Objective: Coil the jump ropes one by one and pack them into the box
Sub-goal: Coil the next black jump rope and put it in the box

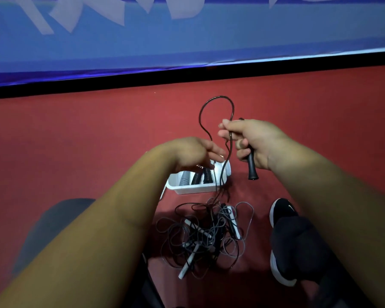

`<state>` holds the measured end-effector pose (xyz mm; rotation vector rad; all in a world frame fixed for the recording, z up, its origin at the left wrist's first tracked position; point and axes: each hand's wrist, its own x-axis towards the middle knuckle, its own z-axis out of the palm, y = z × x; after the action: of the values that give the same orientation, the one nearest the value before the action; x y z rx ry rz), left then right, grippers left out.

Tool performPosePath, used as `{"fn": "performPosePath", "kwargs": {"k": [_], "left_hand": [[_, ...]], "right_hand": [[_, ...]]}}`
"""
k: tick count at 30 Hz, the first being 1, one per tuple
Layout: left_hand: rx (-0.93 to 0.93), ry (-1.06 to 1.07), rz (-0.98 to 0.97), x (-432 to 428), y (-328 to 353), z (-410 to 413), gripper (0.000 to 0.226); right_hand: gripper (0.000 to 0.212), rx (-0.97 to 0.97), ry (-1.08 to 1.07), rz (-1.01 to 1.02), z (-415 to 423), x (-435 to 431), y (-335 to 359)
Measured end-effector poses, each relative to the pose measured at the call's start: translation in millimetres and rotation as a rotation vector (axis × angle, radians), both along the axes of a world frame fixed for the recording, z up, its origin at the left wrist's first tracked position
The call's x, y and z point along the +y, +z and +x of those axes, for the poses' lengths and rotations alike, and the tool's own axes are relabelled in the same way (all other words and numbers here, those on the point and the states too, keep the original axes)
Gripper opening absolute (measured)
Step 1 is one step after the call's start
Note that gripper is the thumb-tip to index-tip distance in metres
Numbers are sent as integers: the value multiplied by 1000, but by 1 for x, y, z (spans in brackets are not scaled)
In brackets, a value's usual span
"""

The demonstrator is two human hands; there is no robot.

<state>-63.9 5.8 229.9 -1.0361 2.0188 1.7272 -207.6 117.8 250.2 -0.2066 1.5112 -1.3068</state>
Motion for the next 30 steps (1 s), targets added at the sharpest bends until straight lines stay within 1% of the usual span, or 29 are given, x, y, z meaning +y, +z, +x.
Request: {"fn": "performPosePath", "kwargs": {"k": [2, 5, 7, 9, 11, 13, 15, 17, 19, 20, 22, 24, 25, 27, 28, 30], "left_hand": [[13, -152, 6, 9, -9, -2, 45], [24, -241, 12, 15, -24, -3, 35], [3, -292, 0, 16, -26, -3, 26], [-10, -274, 30, 17, -28, -2, 22], [-15, -231, 84, 16, -24, -2, 26], [28, -184, 141, 16, -17, -3, 26], [102, -73, 194, 14, -4, -5, 27], [184, 92, 283, 12, 6, -8, 26], [279, 246, 392, 9, 16, -9, 27], [324, 302, 438, 8, 20, -9, 29], [408, 442, 524, 5, 25, -10, 32], [491, 620, 606, 0, 28, -10, 30], [533, 702, 624, -4, 27, -9, 29], [595, 812, 625, -15, 25, -6, 25], [622, 858, 623, -20, 24, -5, 28], [645, 936, 578, -29, 20, -3, 33]], "right_hand": [[12, -43, -29, -35, -2, 2, 7], [8, -125, -95, -104, -5, 4, 16], [11, -117, -112, -128, -7, 5, 20], [12, -18, -99, -96, -10, 6, 21], [12, 145, -75, -22, -14, 6, 19], [22, 306, -58, 76, -20, 5, 12], [22, 442, 14, 218, -24, 6, 4], [20, 542, 197, 413, -22, 10, 0], [25, 565, 369, 538, -14, 13, -1], [26, 525, 414, 550, -9, 14, -1], [30, 402, 440, 503, -1, 13, -1], [34, 344, 467, 450, 1, 11, -2], [32, 329, 485, 430, 0, 10, -2], [21, 295, 524, 384, -1, 11, 1], [17, 287, 543, 362, 0, 11, 3], [16, 315, 559, 318, 2, 12, 6]]}}
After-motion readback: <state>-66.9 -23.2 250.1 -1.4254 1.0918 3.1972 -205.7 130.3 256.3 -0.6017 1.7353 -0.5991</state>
